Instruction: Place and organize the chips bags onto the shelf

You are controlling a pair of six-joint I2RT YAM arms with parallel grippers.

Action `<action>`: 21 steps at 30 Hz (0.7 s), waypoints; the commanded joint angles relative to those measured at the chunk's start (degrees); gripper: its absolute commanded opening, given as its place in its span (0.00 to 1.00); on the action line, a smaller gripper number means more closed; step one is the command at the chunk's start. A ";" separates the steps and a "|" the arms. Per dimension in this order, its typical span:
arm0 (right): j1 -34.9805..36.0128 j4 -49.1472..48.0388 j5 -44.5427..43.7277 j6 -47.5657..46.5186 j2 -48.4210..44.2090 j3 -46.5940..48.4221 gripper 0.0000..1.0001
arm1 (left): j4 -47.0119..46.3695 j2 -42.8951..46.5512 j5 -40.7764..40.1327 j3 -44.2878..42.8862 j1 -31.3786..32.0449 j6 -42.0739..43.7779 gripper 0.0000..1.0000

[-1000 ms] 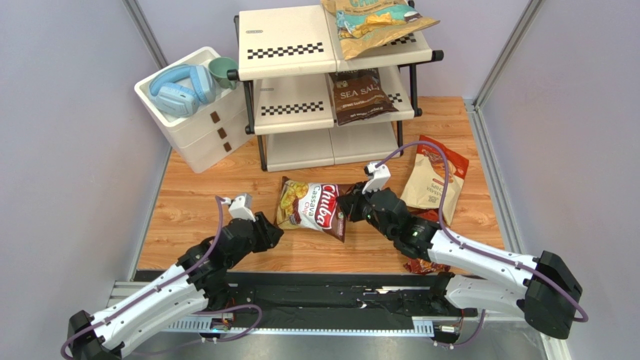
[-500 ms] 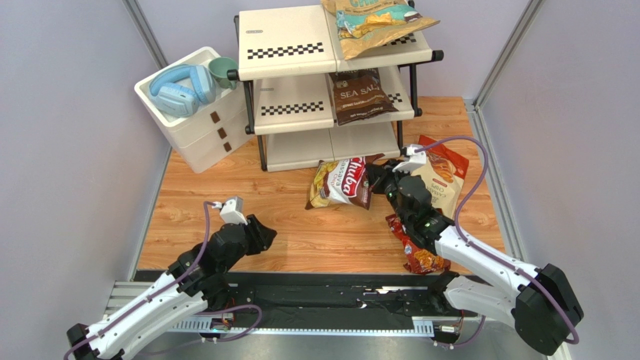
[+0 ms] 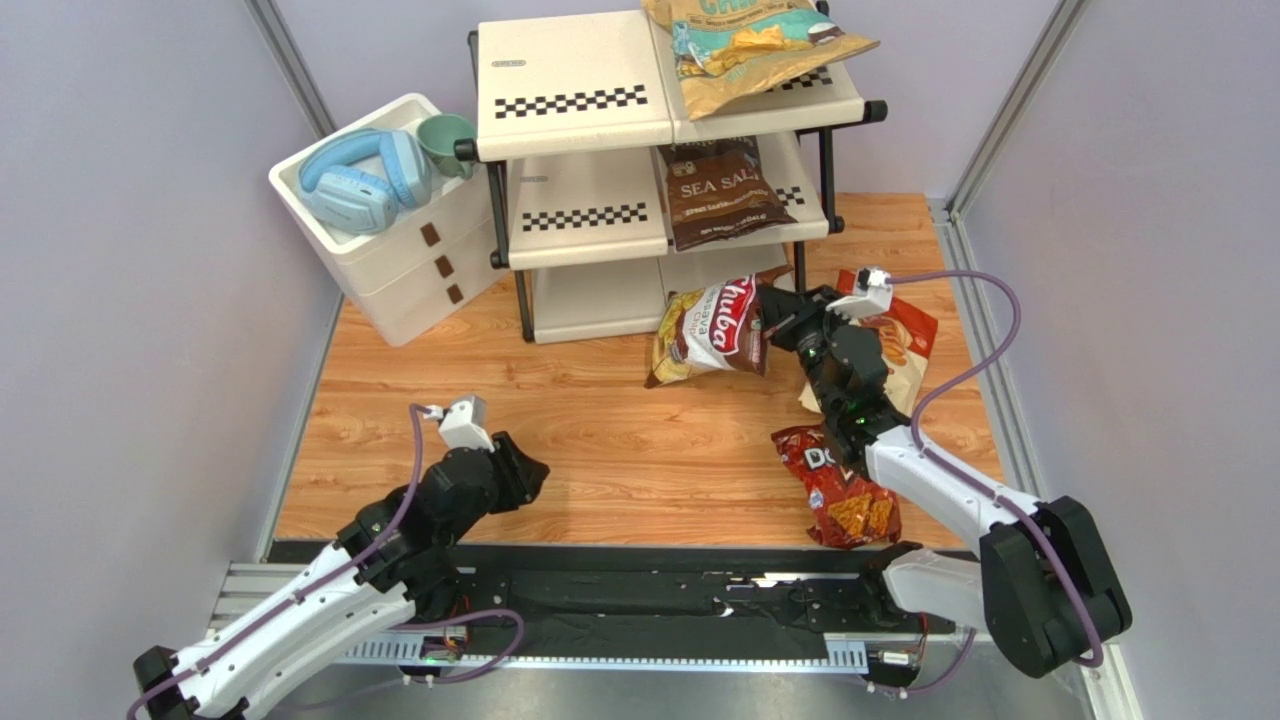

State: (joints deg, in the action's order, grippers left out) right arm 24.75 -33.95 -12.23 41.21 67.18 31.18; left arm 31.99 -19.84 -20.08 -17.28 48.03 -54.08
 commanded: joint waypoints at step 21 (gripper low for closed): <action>0.73 33.67 3.62 9.32 -38.15 -7.71 0.00 | -27.14 -25.94 11.98 -3.99 0.13 3.46 0.57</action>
State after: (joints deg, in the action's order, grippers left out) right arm 24.64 -14.55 -6.15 50.74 35.22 22.87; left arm 14.04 -40.69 -12.40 -17.52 48.03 -52.25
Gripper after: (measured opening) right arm 0.007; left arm 0.572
